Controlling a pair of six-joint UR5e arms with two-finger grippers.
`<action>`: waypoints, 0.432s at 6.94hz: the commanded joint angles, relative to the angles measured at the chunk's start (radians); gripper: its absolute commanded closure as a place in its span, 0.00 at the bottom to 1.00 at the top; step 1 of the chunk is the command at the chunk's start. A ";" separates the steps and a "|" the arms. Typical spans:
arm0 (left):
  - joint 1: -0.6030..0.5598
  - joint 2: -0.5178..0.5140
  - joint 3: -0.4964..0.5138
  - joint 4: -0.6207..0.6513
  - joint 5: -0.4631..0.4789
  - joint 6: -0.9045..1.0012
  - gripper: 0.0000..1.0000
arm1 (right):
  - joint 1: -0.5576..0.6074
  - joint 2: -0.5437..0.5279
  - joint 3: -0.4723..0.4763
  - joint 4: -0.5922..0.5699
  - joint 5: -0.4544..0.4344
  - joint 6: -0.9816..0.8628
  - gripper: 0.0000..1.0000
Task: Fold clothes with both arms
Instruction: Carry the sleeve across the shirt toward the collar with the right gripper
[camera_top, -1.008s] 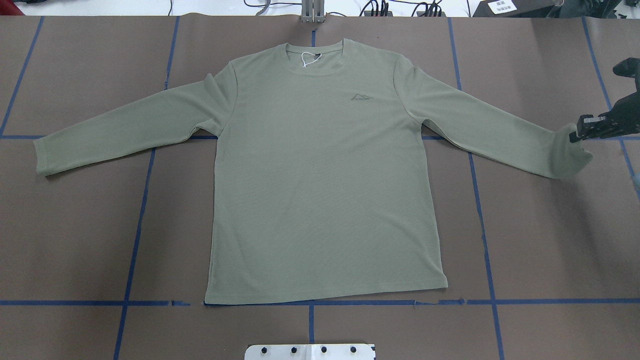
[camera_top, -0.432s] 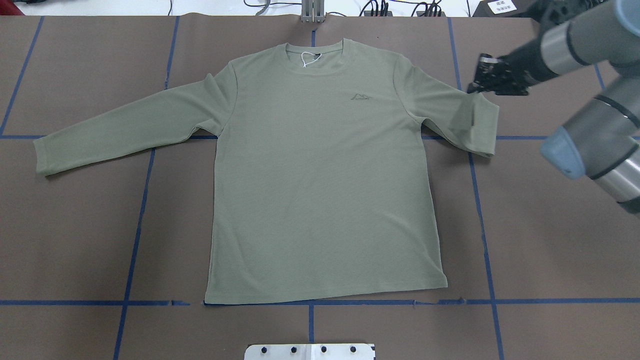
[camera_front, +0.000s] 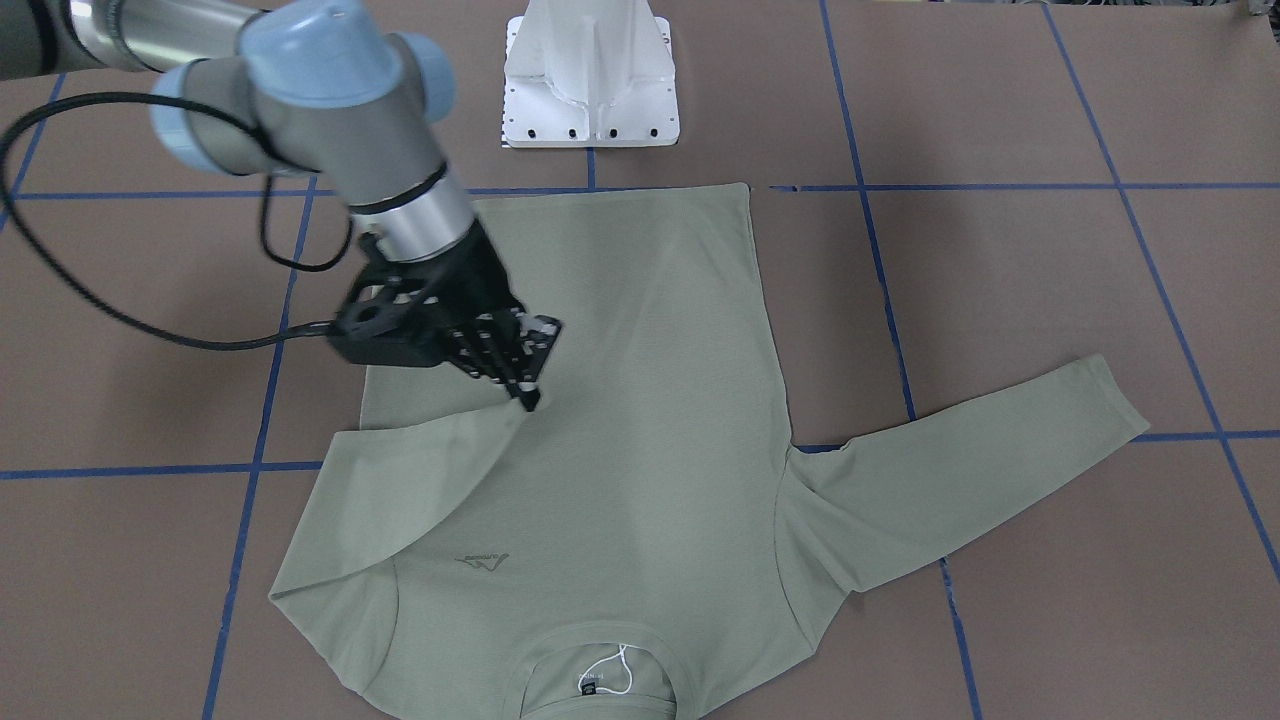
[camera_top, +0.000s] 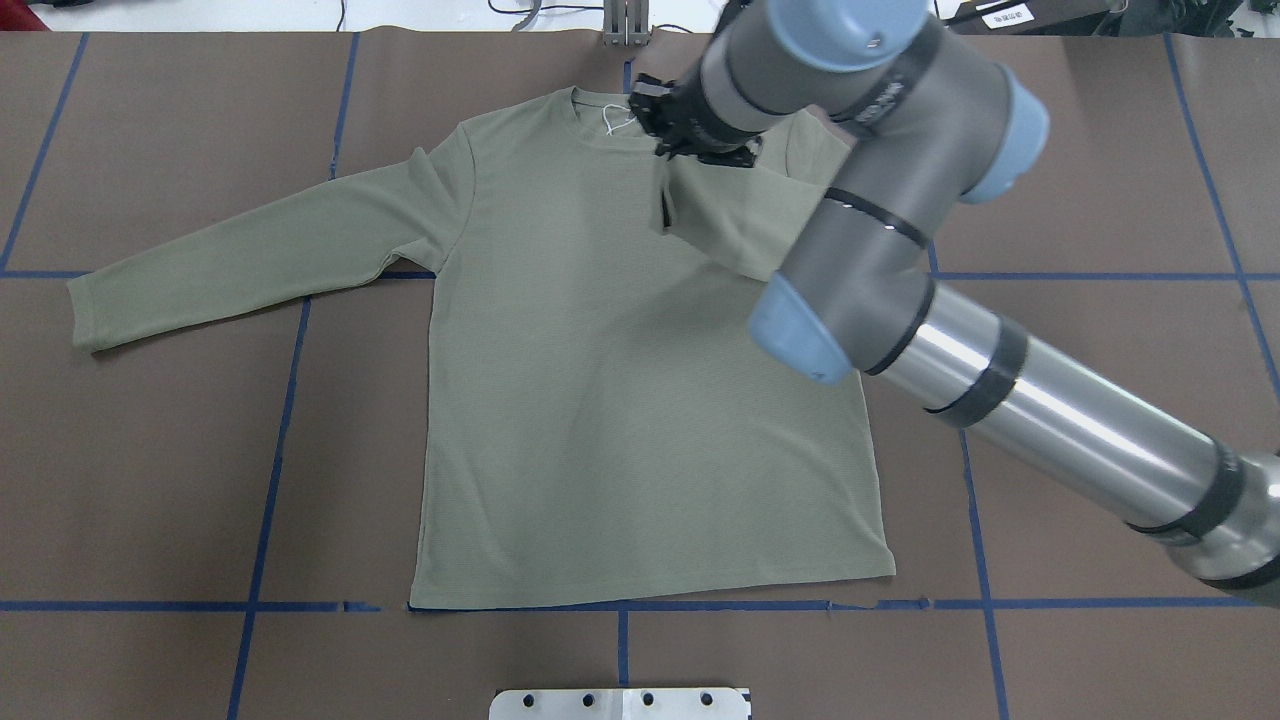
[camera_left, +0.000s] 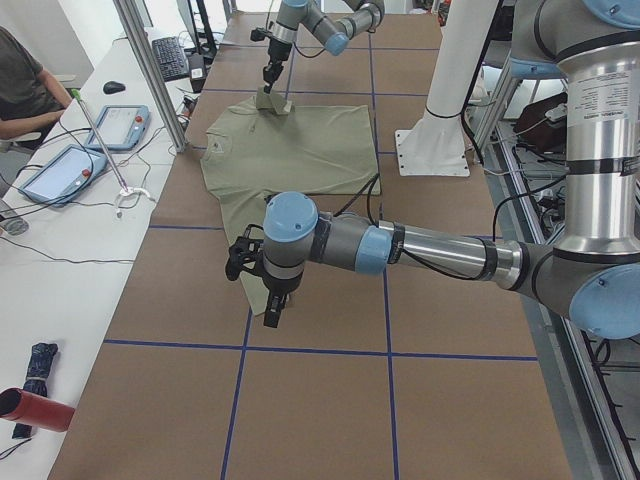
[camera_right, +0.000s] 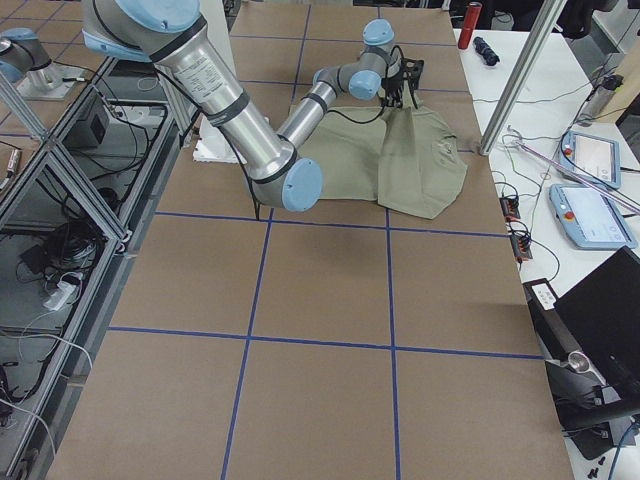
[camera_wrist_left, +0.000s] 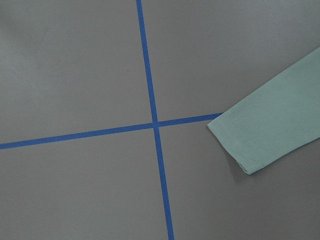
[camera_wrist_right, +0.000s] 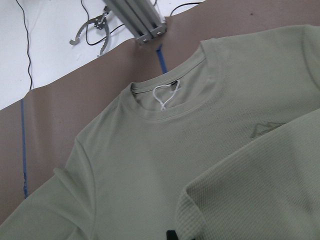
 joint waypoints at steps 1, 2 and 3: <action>0.000 0.000 0.006 -0.002 0.000 0.001 0.00 | -0.115 0.282 -0.324 0.013 -0.111 0.008 1.00; 0.000 0.000 0.009 -0.002 0.000 0.001 0.00 | -0.127 0.276 -0.400 0.142 -0.117 0.006 1.00; 0.000 0.000 0.009 -0.002 0.000 0.000 0.00 | -0.130 0.276 -0.472 0.229 -0.128 0.006 1.00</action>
